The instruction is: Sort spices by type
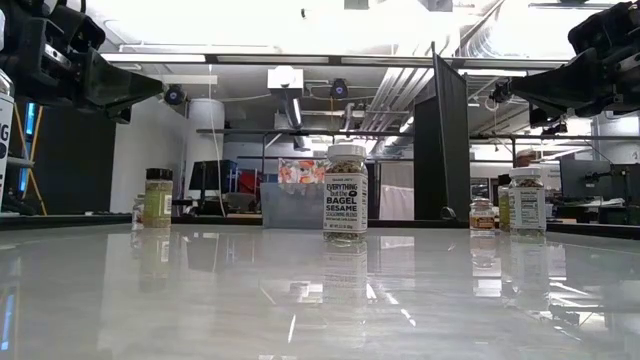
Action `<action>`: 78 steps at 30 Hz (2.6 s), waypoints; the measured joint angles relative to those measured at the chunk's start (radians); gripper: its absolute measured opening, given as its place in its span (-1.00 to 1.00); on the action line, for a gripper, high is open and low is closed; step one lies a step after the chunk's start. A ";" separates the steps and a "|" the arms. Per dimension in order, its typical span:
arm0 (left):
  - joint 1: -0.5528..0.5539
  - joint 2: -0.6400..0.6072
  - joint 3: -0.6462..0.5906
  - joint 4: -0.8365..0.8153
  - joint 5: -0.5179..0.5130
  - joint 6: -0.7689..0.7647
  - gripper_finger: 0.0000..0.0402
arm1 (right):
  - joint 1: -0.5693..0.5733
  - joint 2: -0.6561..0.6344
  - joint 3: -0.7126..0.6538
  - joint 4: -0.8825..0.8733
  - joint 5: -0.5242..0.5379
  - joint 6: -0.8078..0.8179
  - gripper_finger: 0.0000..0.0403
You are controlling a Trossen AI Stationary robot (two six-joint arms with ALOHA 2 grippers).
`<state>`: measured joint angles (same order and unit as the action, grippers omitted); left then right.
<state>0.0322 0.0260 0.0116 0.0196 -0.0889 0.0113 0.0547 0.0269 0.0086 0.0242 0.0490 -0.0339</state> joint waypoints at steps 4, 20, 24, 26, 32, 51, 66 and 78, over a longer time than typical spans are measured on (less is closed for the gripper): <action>0.000 0.000 0.000 0.000 0.000 0.000 -1.00 | 0.000 0.000 0.000 0.000 0.000 0.000 -1.00; 0.000 0.000 0.000 0.000 0.000 0.000 -1.00 | 0.000 0.000 0.000 0.000 0.000 0.000 -1.00; 0.000 0.000 0.000 0.000 0.000 0.000 -1.00 | 0.000 0.000 0.000 0.000 0.000 0.000 -1.00; 0.000 0.000 0.000 0.000 0.000 0.000 -1.00 | 0.000 0.000 0.000 0.000 0.000 0.000 -1.00; 0.000 0.000 0.000 0.000 0.000 0.000 -1.00 | 0.000 0.000 0.000 0.000 0.000 0.000 -1.00; 0.000 0.000 0.000 0.000 0.000 0.000 -1.00 | 0.000 0.000 0.000 0.000 0.000 0.000 -1.00; 0.000 0.000 0.000 0.000 0.000 0.000 -1.00 | -0.003 -0.001 0.021 0.821 0.375 0.461 -1.00; 0.000 0.000 0.000 0.000 0.001 0.000 -1.00 | -0.182 0.404 0.764 -0.675 0.525 0.681 -1.00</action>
<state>0.0322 0.0261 0.0116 0.0196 -0.0883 0.0113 -0.1275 0.4312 0.7722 -0.6510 0.5743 0.6467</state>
